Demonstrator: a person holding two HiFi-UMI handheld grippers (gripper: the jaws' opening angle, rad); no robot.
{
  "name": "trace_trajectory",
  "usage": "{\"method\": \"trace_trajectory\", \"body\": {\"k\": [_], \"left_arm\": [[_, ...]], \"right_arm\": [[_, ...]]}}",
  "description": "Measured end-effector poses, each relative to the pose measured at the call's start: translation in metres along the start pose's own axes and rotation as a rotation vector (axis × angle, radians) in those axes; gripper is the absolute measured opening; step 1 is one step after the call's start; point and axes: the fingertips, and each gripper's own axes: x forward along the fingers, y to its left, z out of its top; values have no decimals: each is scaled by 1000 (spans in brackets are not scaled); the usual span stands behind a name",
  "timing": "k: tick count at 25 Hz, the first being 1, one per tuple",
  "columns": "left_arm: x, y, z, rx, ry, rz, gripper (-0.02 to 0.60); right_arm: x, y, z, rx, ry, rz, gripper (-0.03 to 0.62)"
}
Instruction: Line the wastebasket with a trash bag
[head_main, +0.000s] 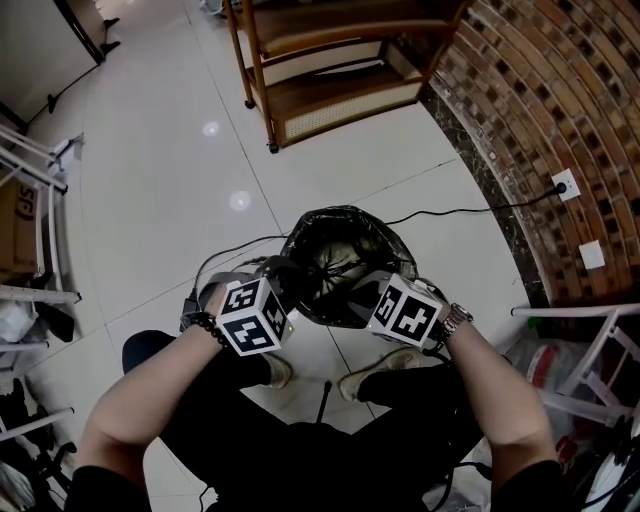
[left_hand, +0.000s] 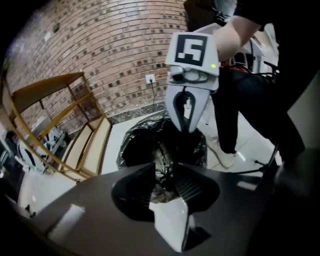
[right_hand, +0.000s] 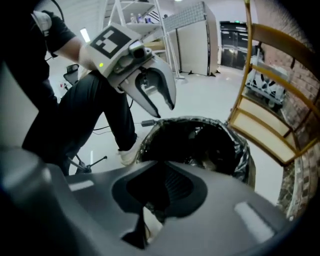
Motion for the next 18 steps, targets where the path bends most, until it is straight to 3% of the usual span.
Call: {"method": "trace_trajectory", "body": {"k": [5, 8, 13, 18], "left_arm": [[-15, 55, -9, -197, -50, 137, 91], [-22, 72, -11, -269, -80, 178, 83], [-12, 73, -15, -244, -62, 181, 83], [-12, 72, -14, -233, -73, 175, 83]], "right_arm": [[6, -33, 1, 111, 11, -86, 26], [24, -50, 3, 181, 44, -94, 25], [70, -62, -15, 312, 178, -55, 23], [108, -59, -55, 298, 388, -46, 23]]}}
